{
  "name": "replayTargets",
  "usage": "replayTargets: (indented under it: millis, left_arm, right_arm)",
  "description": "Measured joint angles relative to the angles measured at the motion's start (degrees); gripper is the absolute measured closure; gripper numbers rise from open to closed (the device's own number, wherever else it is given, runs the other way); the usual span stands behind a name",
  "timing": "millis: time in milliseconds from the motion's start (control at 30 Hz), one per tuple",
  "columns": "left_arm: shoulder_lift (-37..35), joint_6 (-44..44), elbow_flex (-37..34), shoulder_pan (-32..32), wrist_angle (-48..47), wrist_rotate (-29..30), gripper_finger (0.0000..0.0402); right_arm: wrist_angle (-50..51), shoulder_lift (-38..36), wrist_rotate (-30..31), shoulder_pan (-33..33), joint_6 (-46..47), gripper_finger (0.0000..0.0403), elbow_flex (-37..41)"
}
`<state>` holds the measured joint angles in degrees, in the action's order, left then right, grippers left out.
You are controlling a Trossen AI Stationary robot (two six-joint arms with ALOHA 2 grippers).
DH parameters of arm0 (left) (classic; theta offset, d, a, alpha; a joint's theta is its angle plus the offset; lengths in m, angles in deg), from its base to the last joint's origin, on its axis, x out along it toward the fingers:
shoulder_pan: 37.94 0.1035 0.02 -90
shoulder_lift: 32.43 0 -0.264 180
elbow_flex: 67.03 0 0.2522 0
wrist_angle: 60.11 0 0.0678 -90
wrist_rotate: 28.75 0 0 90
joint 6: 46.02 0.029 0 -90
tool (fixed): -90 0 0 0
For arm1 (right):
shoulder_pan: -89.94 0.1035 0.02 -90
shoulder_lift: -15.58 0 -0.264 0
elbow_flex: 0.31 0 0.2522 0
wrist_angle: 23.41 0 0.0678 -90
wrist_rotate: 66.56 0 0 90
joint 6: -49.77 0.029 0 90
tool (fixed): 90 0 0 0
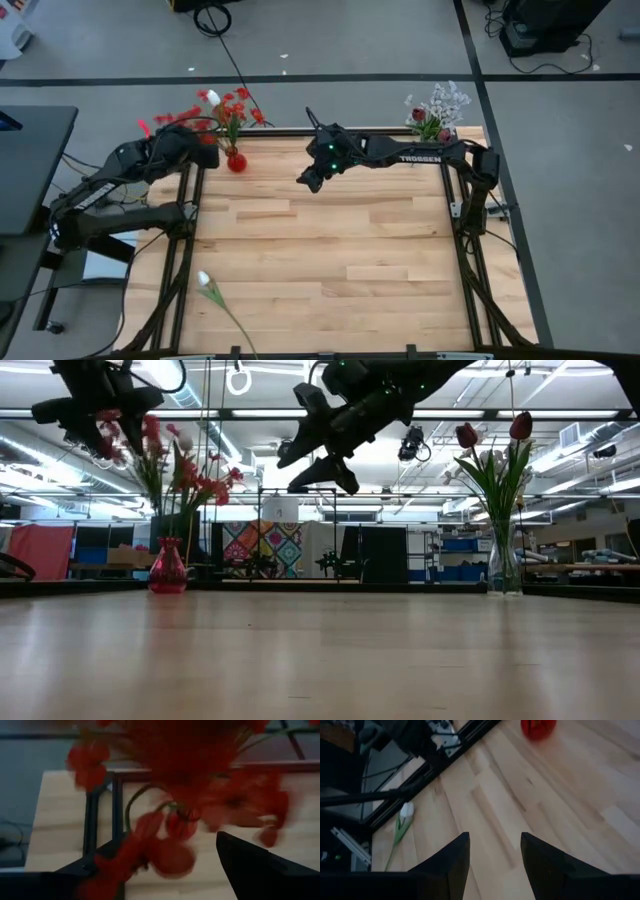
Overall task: Sort flowers into vase by color
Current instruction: Put the red flowers into the red vase, then put the white flower into the red vase
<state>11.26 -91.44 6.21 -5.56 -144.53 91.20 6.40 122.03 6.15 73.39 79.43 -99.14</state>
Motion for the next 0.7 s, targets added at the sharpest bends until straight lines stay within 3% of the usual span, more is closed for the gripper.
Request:
replayTargets:
  millis: [367,533,700]
  left_arm:
    - [1.3,-3.5,12.2,-3.5,-11.8,-11.3,0.0115]
    - [1.3,-7.5,12.9,-8.2,-19.8,-21.2,0.0135]
    - [2.0,-13.0,12.0,-14.1,-19.4,-23.8,0.0157]
  right_arm:
    - [2.1,0.0,-3.2,1.5,-2.8,0.022,0.0]
    - [4.0,0.0,-3.8,1.5,-3.7,0.022,0.0]
    - [4.9,0.0,-3.6,1.5,-4.4,0.022,0.0]
